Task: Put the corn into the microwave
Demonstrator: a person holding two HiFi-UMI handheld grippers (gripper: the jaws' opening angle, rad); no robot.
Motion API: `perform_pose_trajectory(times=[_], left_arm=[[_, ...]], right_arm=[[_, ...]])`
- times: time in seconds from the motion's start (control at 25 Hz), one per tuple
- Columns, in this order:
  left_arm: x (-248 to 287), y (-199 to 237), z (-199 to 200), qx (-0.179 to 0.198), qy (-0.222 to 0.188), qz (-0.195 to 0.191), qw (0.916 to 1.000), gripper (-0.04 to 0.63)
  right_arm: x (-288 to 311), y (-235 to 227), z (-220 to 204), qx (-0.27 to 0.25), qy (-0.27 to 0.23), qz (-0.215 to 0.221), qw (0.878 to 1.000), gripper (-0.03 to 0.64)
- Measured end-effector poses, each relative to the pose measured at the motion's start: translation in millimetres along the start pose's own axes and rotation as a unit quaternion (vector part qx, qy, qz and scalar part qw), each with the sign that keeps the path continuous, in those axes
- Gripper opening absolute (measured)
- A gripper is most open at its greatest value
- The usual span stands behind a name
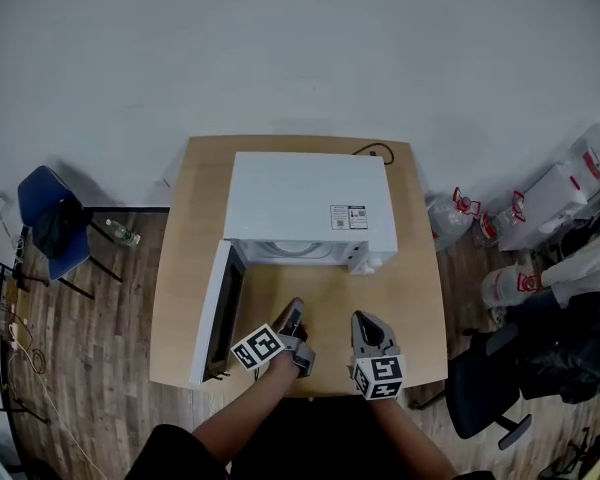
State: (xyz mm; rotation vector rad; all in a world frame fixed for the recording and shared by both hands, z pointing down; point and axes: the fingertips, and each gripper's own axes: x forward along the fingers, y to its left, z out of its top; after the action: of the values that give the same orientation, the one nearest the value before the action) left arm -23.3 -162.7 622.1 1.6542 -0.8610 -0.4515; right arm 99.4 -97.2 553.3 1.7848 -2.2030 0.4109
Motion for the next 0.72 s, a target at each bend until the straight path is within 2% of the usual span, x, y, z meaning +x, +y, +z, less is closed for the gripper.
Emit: perform_pose_trajectory(times=[0.12, 0.24, 0.32, 0.4, 0.6, 0.72], left_arm=[[-27.3, -17.2, -13.7, 0.046, 0.020, 0.000, 0.9987, 0.018], [-50.4, -37.6, -25.1, 0.129, 0.035, -0.003, 0.9911, 0.018], [-63.1, -55.9, -30.9, 0.193, 0.037, -0.012, 0.9804, 0.018], [-74.8, -73.6, -34.7, 0.241, 0.030, -0.020, 0.9698, 0.018], [-97.3, -107.6, -36.7, 0.322, -0.003, -0.019, 0.9467, 0.018], [-109.0, -125.9, -39.4, 0.370, -0.028, -0.014, 0.9283, 0.018]], right_arm=[[-15.5, 9.0, 2.8, 0.003, -0.007, -0.003, 1.000, 0.060], [-31.5, 15.7, 6.8, 0.008, -0.015, -0.006, 1.000, 0.058], [-41.1, 20.1, 9.2, 0.008, -0.020, -0.005, 1.000, 0.060], [-49.6, 26.1, 10.9, 0.007, -0.023, 0.001, 1.000, 0.060], [-69.0, 41.4, 21.0, -0.001, -0.041, 0.030, 0.999, 0.060], [-80.1, 47.8, 29.2, -0.008, -0.055, 0.053, 0.997, 0.060]])
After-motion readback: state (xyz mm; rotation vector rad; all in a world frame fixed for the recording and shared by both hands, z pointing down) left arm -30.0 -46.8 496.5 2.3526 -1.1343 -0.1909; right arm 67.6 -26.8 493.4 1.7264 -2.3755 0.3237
